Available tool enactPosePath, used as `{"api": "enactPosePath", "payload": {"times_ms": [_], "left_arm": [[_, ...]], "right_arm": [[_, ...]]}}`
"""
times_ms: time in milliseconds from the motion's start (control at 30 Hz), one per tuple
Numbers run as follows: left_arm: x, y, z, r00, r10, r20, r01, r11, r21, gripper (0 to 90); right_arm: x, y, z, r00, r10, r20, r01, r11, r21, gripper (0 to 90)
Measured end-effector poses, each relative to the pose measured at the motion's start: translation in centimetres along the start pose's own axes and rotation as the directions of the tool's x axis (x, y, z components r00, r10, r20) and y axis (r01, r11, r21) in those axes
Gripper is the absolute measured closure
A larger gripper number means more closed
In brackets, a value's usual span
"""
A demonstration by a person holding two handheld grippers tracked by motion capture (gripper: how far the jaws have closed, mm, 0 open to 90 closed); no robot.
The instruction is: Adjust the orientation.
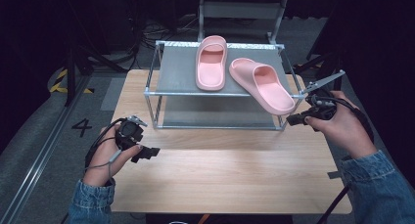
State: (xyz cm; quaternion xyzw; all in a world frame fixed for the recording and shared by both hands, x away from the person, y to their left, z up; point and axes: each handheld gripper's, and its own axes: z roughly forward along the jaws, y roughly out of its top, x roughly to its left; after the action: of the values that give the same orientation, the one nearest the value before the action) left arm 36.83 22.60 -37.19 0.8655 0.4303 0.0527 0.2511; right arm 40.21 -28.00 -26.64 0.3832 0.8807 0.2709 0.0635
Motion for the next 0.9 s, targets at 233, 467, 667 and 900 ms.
{"api": "enactPosePath", "payload": {"times_ms": [233, 467, 667, 900], "left_arm": [[0.2, -0.4, -0.2, 1.0000, -0.009, -0.003, 0.009, 1.0000, -0.001, 17.3], [0.3, -0.4, 0.0, 0.9999, -0.017, 0.003, 0.017, 0.9999, 0.000, 17.3], [0.3, -0.2, 0.1, 0.9999, -0.012, 0.005, 0.012, 0.9999, -0.004, 17.3], [0.4, -0.2, 0.1, 0.9999, -0.010, 0.008, 0.010, 1.0000, -0.001, 17.3]], "right_arm": [[-0.6, 0.8, 1.4, 1.0000, -0.001, 0.001, 0.001, 1.000, 0.029, 90.0], [-1.0, 1.1, 1.5, 1.0000, 0.006, -0.006, -0.006, 1.000, 0.025, 90.0], [-0.5, 2.5, 1.8, 0.9999, -0.005, -0.015, 0.005, 0.999, 0.032, 90.0], [0.4, 4.1, 2.7, 0.9989, -0.035, -0.032, 0.036, 0.998, 0.048, 90.0]]}}
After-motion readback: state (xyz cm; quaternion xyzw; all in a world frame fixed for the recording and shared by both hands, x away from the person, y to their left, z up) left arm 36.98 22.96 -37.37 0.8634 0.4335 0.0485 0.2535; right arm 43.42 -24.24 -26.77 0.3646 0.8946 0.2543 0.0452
